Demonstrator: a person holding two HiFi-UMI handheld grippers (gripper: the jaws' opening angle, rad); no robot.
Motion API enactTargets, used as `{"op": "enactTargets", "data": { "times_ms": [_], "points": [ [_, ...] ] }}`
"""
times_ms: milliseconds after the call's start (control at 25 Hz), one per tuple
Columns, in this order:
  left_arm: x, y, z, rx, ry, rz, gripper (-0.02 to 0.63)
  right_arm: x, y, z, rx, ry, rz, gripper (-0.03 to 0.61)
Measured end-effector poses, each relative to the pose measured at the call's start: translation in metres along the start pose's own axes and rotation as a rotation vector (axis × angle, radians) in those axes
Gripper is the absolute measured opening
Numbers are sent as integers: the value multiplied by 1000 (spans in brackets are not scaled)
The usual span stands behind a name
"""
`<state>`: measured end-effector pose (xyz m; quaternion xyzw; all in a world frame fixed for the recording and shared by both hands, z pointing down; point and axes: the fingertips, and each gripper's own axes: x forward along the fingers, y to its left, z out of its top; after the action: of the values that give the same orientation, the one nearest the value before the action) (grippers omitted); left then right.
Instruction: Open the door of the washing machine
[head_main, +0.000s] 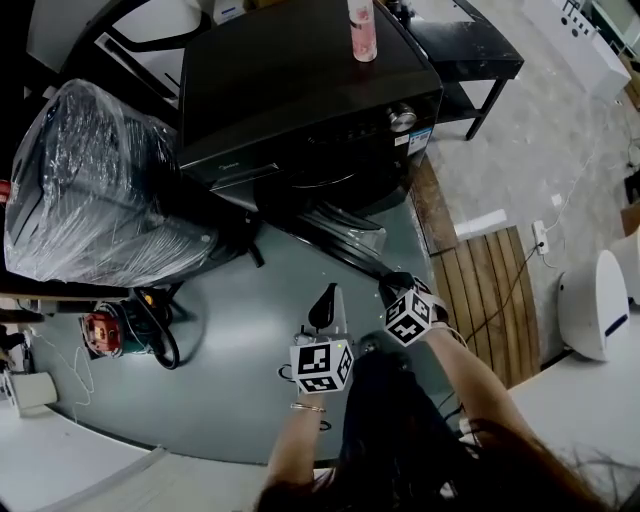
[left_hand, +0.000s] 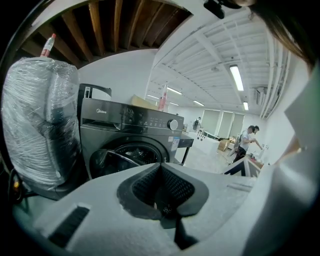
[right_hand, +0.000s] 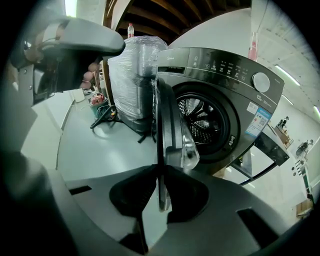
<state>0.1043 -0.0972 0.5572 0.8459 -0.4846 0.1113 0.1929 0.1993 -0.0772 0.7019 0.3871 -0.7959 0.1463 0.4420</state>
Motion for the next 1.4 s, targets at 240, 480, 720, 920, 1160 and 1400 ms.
{"op": "enactTargets", "data": {
  "times_ms": [240, 480, 720, 920, 1160, 1400],
  "points": [
    [-32, -3, -16, -24, -8, 67, 14, -2, 29, 0, 9, -12, 44, 58],
    [-62, -4, -31, -64, -7, 129, 14, -4, 63, 1, 38, -21, 89, 58],
    [-86, 13, -34, -82, -18, 185, 14, -3, 98, 7, 52, -44, 117, 63],
    [-102, 30, -35, -89, -23, 212, 14, -2, 127, 13, 75, -43, 141, 67],
    [-117, 49, -39, -91, -21, 187, 14, 2, 160, 22, 111, -36, 138, 71],
    [-135, 73, -42, -93, -20, 152, 14, 9, 194, 34, 151, -27, 129, 74]
  ]
}}
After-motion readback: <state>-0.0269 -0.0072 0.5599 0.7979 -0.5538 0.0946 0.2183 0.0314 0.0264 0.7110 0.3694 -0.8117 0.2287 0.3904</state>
